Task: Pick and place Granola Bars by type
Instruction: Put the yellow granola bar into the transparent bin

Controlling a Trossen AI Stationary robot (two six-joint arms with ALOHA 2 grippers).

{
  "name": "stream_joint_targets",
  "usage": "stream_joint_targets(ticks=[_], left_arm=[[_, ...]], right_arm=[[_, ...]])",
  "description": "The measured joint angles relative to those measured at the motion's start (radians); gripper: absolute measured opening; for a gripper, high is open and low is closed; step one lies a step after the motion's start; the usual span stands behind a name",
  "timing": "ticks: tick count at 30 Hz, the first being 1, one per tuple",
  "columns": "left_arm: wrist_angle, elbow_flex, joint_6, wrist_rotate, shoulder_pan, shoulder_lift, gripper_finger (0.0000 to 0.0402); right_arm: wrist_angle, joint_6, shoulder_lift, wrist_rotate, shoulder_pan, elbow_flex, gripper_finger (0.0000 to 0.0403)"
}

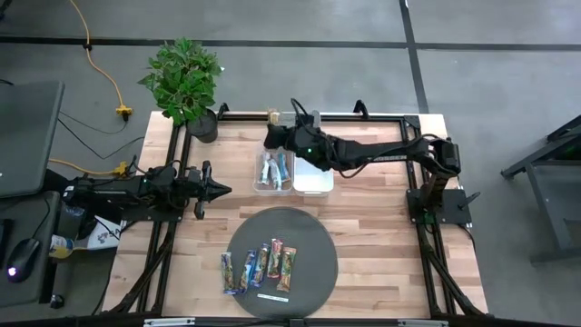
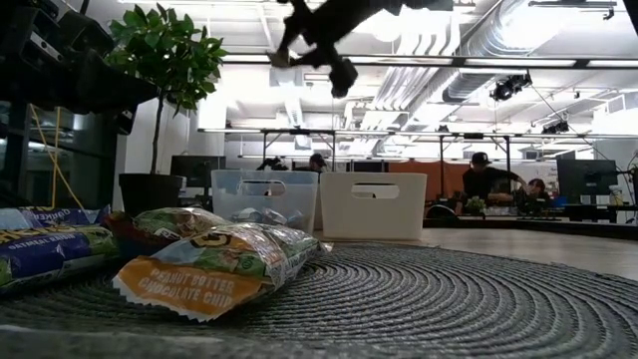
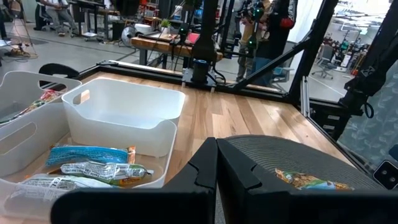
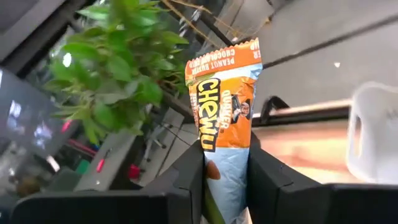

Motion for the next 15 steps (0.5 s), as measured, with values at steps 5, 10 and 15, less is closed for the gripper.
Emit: stream_joint_targets(ticks=[5, 10, 15], left_arm=[[0.0, 0.0, 0.0, 0.0, 0.0, 0.0, 0.0], [0.0, 0.0, 0.0, -0.001, 0.0, 0.0, 0.0], [0.0, 0.0, 0.0, -0.001, 0.0, 0.0, 0.0]], right_arm=[[0.03, 0.127, 0.007, 0.016, 0.0, -0.141, 0.0078], [0.033, 0.198, 0.008, -0.009, 0.0, -0.244, 0.0078], [0.032, 0.199, 0.008, -0.029, -0.001, -0.286, 0.0079]])
